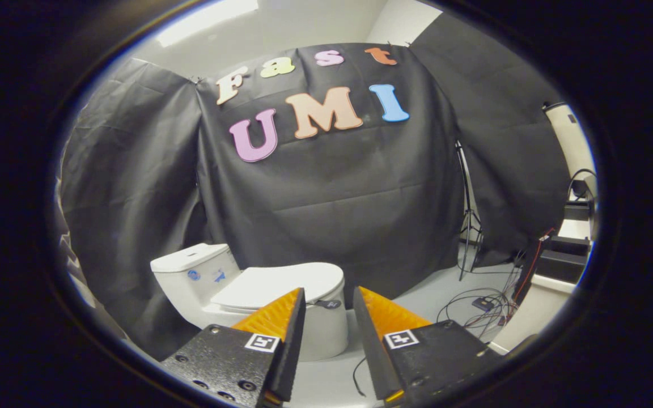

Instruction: Open the toilet lid.

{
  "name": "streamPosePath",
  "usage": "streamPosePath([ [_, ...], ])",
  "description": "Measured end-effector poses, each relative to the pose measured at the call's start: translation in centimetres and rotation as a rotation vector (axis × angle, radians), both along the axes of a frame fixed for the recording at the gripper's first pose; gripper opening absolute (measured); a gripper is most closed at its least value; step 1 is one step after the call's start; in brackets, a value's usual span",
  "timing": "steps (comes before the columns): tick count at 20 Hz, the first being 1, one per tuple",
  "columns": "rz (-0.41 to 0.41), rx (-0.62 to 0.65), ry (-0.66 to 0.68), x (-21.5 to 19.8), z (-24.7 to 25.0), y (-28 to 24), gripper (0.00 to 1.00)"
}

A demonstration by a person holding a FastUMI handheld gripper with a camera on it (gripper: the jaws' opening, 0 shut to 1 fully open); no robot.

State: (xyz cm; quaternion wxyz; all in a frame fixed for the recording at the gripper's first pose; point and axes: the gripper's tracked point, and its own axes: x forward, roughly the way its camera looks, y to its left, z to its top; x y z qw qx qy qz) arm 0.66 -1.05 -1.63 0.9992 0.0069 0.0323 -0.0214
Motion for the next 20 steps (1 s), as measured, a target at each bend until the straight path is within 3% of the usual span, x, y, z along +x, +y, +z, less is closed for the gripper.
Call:
streamPosePath([
  [6,-0.002,0.01,0.035,0.4,-0.6,-0.1,0.46],
  [12,-0.024,0.055,0.054,1.1,-0.8,-0.9,0.46],
  [16,-0.065,0.168,0.092,3.0,-1.4,-1.9,0.46],
  [20,-0.062,0.368,-0.007,7.8,0.0,-1.7,0.46],
])
